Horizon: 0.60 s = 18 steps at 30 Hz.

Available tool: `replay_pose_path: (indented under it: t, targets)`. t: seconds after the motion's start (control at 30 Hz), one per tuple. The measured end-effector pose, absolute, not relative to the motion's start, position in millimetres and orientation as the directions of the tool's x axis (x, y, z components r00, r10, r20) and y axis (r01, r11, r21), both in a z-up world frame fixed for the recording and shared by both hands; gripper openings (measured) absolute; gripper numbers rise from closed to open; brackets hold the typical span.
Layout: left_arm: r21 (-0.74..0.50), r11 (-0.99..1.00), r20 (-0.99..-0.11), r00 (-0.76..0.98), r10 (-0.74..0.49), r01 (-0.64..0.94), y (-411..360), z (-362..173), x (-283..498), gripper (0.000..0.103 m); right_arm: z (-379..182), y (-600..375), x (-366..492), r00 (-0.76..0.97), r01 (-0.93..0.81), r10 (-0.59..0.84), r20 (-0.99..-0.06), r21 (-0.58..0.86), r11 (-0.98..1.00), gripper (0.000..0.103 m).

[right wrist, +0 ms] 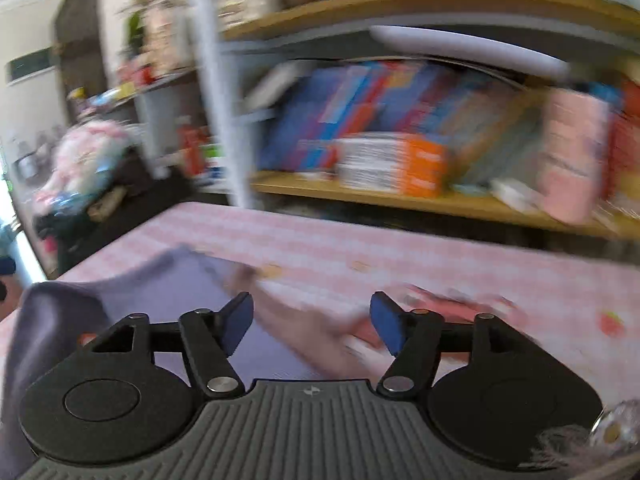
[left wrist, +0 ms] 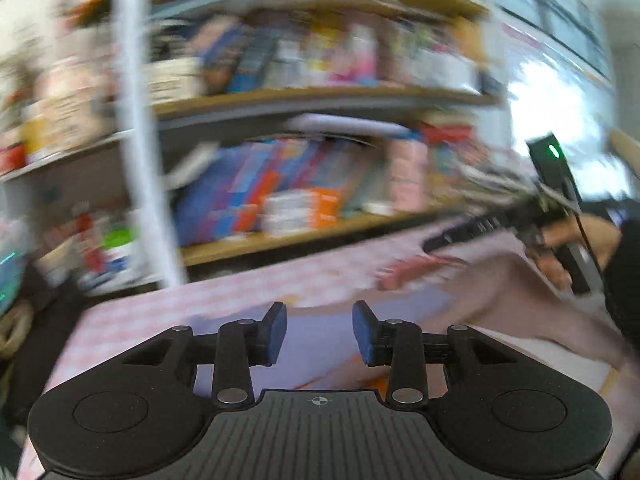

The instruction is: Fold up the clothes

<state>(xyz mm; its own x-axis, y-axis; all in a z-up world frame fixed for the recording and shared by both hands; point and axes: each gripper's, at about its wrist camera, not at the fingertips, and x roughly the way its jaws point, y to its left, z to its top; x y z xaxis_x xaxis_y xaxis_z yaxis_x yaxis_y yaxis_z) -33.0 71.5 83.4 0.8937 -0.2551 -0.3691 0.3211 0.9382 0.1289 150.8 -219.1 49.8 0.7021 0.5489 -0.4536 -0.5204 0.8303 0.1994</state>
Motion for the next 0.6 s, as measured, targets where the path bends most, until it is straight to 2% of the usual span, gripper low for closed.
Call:
replay_pose_path:
  t: [0.1,0.23,0.4,0.5,0.6]
  targets:
    - [0.197,0.88,-0.42,0.848,-0.323,0.433,20,75,-8,0.037,32,-264,150,0.702,-0.473,0.564,-0.434,0.308,0.826,0.063]
    - [0.288,0.815,-0.478,0.813,-0.334,0.504,-35,60,20,0.037,9,-299,151,0.637,-0.46,0.658,-0.401,0.488,0.742,0.06]
    - [0.312,0.799,-0.56,0.779,-0.283,0.514,-68,35,50,0.037,7,-306,152,0.599,-0.459,0.695,-0.397,0.541,0.705,0.058]
    - [0.33,0.803,-0.578,0.779,-0.244,0.496,-74,26,60,0.039,11,-307,145,0.609,-0.47,0.693,-0.386,0.528,0.707,0.058]
    - [0.359,0.804,-0.593,0.781,-0.196,0.475,-78,17,70,0.039,7,-307,144,0.61,-0.458,0.674,-0.418,0.508,0.729,0.058]
